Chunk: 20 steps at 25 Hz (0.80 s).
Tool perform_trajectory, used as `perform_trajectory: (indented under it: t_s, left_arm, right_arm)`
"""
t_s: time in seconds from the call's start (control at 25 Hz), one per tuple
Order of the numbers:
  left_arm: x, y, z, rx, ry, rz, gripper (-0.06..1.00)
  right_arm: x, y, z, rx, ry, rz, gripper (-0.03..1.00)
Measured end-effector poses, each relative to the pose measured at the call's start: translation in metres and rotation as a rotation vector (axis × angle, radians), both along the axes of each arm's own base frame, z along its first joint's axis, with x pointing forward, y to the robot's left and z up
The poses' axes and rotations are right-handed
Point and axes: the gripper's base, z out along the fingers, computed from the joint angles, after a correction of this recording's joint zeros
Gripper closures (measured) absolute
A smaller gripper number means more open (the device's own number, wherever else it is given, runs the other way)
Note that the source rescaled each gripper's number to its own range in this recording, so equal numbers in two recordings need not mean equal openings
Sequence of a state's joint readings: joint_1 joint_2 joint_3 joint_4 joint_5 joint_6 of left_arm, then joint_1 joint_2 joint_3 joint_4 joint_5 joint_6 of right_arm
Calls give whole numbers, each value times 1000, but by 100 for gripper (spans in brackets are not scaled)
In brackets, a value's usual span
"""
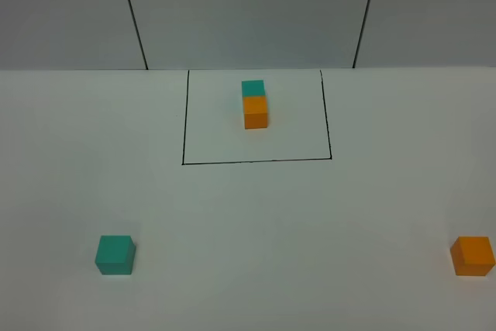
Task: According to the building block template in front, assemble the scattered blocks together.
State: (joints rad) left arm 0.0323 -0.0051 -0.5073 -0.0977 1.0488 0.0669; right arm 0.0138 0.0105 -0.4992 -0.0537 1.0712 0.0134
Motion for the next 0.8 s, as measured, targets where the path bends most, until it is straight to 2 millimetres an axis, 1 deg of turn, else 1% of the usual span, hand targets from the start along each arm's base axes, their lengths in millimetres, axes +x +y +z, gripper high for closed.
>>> perform_trajectory:
  t_s: [0.24,0.36,0.52,0.6,0.8]
  left_arm:
    - [1,0,0,0,4,0,32]
    - [7,0,0,-1,44,0,32]
    - [23,2,0,5,152,6,32]
    - [33,3,4,17,187,15,32]
    - [61,5,31,23,169,24,32]
  right_arm:
    - [0,0,0,0,0,0,27]
    - [0,0,0,0,0,0,27]
    - [0,0,0,0,0,0,27]
    - [0,0,0,0,0,0,27]
    - [0,0,0,0,0,0,27]
